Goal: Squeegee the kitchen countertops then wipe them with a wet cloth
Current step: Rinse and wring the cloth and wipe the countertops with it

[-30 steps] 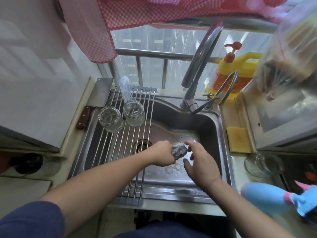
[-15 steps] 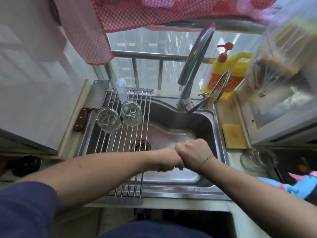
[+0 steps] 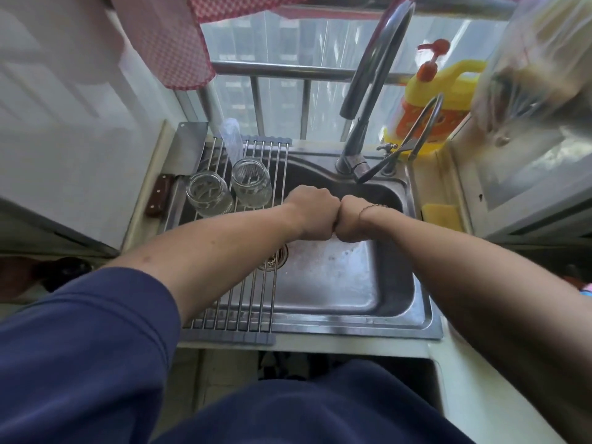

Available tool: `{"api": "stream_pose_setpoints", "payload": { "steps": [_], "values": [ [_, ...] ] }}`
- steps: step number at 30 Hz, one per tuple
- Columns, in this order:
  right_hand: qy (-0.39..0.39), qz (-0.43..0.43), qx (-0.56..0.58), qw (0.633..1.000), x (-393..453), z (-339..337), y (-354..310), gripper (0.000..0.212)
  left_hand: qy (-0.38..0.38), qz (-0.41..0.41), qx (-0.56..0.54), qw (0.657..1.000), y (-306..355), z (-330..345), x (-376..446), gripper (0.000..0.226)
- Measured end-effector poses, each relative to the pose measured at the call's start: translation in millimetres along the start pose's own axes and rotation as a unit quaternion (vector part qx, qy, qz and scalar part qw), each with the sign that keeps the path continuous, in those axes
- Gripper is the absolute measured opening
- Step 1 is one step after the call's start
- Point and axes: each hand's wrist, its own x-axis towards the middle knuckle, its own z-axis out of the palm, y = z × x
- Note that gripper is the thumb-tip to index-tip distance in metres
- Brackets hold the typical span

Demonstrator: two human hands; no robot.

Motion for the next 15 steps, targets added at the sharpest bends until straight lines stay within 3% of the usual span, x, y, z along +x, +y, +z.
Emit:
{"api": "stream_pose_setpoints", "payload": {
  "steps": [3,5,9,11,13,15],
  "values": [
    [-0.053,0.016,0.025,0.998,4.1,1.7,7.3,0.008,0.032,0.031,0.034,0.998,-0.3,4.1,-0.3,0.011],
    [-0.046,0.007,0.032,0.998,2.4,6.0,8.4,0.008,0.039,0.036,0.041,0.998,1.4,10.6,-0.6,0.011],
    [0.09,-0.03,0.032,0.995,-13.7,27.6,20.6,0.008,-0.002,-0.007,-0.07,0.998,2.2,17.2,-0.9,0.01],
    [0.127,-0.07,0.119,0.982,-22.5,45.7,40.2,0.02,-0.03,-0.03,-0.175,0.984,4.4,15.1,-5.4,0.016],
    [0.166,-0.135,0.272,0.938,-33.2,64.2,57.7,0.046,-0.019,-0.049,-0.248,0.967,6.5,14.0,-15.3,0.029],
    [0.235,-0.184,0.39,0.871,-43.1,74.1,63.0,0.044,0.007,-0.061,-0.317,0.946,8.5,12.3,-26.4,0.039]
  ]
}}
